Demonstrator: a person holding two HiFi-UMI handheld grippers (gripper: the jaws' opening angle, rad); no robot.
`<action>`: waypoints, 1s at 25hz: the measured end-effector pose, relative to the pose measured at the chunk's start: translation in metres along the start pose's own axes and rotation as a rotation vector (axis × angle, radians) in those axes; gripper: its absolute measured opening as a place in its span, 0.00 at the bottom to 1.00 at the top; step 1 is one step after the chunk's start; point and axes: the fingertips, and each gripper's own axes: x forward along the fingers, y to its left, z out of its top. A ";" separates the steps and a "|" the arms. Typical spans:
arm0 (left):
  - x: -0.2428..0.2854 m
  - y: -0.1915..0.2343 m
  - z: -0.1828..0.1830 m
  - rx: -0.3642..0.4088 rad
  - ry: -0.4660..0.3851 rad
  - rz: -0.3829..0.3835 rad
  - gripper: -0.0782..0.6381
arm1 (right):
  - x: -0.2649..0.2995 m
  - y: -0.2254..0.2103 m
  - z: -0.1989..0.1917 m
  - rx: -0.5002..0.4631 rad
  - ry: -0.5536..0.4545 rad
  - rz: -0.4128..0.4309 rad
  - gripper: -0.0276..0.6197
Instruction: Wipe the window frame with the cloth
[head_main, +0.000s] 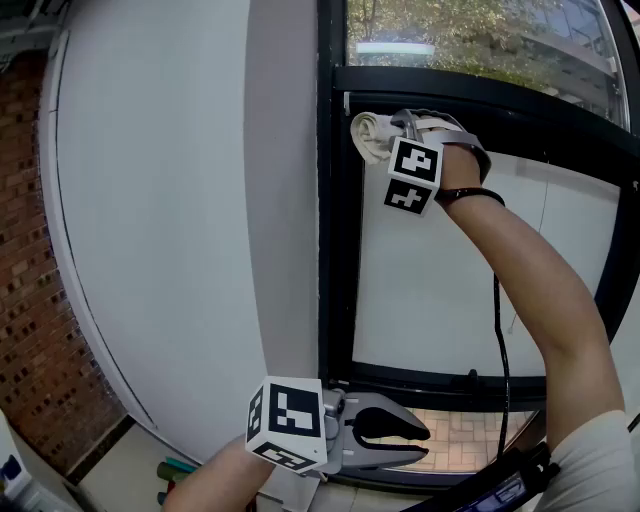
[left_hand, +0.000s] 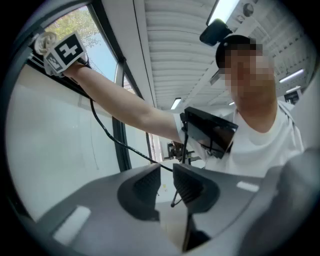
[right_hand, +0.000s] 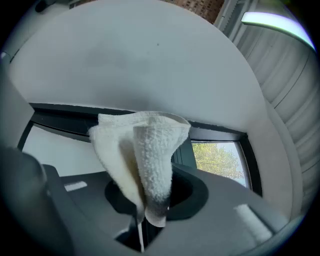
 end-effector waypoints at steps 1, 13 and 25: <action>-0.001 -0.001 0.001 -0.010 0.007 -0.002 0.24 | 0.007 0.002 0.004 -0.013 0.007 -0.001 0.16; -0.003 0.025 0.003 -0.074 -0.001 0.120 0.24 | 0.041 0.095 0.044 -0.178 -0.022 0.031 0.16; -0.016 0.035 -0.031 -0.175 0.043 0.173 0.24 | -0.045 0.335 0.069 -0.209 -0.200 0.079 0.17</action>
